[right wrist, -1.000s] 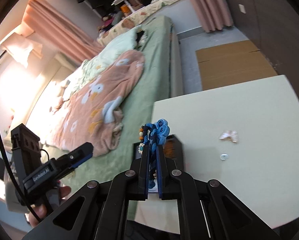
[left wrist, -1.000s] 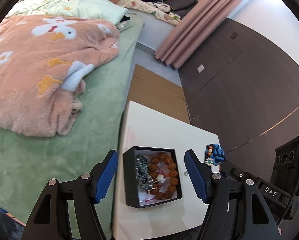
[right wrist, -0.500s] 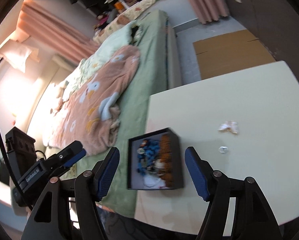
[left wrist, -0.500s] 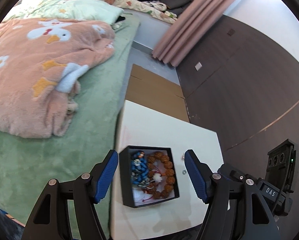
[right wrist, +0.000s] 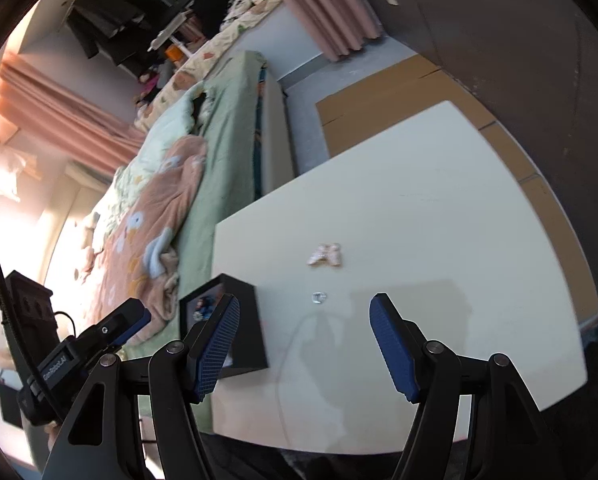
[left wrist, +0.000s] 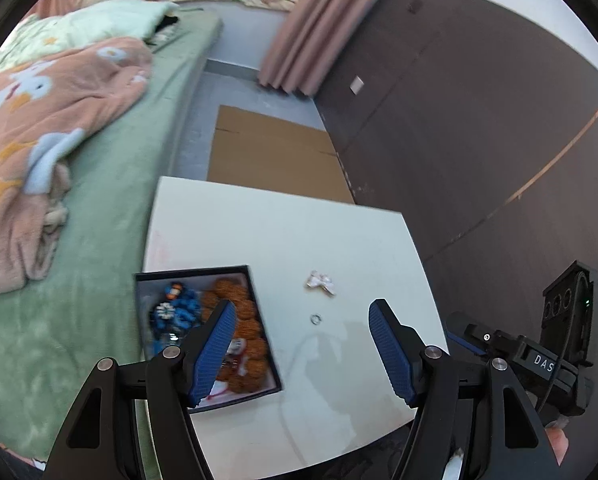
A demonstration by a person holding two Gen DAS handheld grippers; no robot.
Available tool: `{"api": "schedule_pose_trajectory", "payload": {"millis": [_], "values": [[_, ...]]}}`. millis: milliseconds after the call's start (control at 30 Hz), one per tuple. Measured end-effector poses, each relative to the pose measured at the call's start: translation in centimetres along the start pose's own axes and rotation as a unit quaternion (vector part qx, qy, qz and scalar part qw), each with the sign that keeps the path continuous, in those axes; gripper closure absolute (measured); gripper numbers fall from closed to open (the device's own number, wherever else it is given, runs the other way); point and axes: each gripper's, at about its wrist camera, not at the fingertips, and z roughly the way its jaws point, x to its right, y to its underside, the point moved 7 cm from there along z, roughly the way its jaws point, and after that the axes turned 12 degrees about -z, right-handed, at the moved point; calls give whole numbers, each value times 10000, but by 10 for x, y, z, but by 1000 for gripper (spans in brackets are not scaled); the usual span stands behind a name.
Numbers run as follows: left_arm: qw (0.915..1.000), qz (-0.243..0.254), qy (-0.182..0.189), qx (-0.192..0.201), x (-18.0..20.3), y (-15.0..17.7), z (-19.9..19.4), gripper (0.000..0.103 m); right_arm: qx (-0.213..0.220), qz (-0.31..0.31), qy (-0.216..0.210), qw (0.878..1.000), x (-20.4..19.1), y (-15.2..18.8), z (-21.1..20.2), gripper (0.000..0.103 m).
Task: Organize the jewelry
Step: 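Move both grippers back toward the silver ring and butterfly brooch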
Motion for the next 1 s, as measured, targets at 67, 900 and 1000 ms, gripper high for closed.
{"api": "schedule_pose_trajectory", "payload": {"millis": [67,900,1000], "values": [[9998,148,-65,-77,10,4,8,33,12,49,61,10000,9,3,-3,35],[9775,1002,-1475,-1130,42,39,118,47,169,932,270,9951,99,38,-29,35],[9725,1096,-1629,-1255,40,44,132,55,180,1012,311,9942,108,42,-33,35]]}}
